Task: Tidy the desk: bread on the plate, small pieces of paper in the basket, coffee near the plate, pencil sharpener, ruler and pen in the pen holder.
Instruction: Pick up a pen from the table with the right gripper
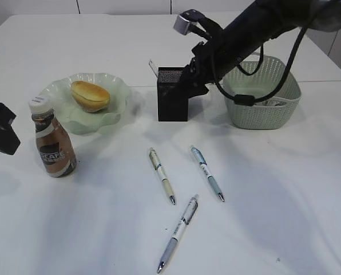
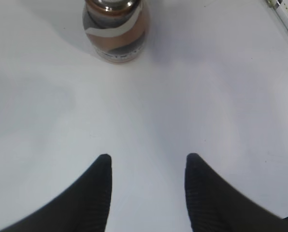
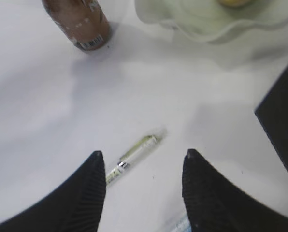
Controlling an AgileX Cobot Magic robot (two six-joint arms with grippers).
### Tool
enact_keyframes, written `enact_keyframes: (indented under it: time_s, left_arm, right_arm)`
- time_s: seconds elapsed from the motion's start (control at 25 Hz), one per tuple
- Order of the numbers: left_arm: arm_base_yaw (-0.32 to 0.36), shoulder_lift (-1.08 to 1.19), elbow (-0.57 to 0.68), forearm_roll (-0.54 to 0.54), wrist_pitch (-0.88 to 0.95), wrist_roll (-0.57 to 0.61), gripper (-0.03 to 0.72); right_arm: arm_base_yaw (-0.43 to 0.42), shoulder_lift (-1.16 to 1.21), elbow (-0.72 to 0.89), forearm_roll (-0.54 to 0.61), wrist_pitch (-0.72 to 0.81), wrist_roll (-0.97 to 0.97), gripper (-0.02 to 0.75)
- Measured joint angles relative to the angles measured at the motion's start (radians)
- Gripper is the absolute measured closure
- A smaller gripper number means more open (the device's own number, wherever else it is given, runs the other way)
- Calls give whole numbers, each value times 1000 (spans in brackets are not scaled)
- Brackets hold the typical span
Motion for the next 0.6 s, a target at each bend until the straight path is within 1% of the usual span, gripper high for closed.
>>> enact_keyframes:
  time_s: [0.04, 0.12, 0.16, 0.2, 0.4, 0.44, 0.48, 0.52, 0.6]
  left_arm:
    - [0, 0, 0, 0, 0, 0, 348]
    - [0, 0, 0, 0, 2, 0, 348]
    - [0, 0, 0, 0, 4, 0, 348]
    - [0, 0, 0, 0, 6, 0, 348]
    - [0, 0, 0, 0, 19, 0, 348]
    - [0, 0, 0, 0, 23, 0, 348]
    - [0, 0, 0, 0, 28, 0, 348]
    - [0, 0, 0, 0, 33, 0, 348]
    - [0, 0, 0, 0, 42, 0, 348]
  right_arm:
    - [0, -10, 0, -22, 2, 38, 331]
    - [0, -53, 0, -125, 9, 175, 331]
    - [0, -53, 0, -125, 9, 175, 331]
    - [0, -90, 0, -201, 12, 300, 331]
    - [0, -163, 0, -394, 19, 604, 331]
    - [0, -183, 0, -456, 21, 705, 331]
    - [0, -188, 3, -462, 21, 714, 331]
    - [0, -208, 10, -502, 22, 780, 331]
    - [0, -244, 34, -524, 23, 830, 331]
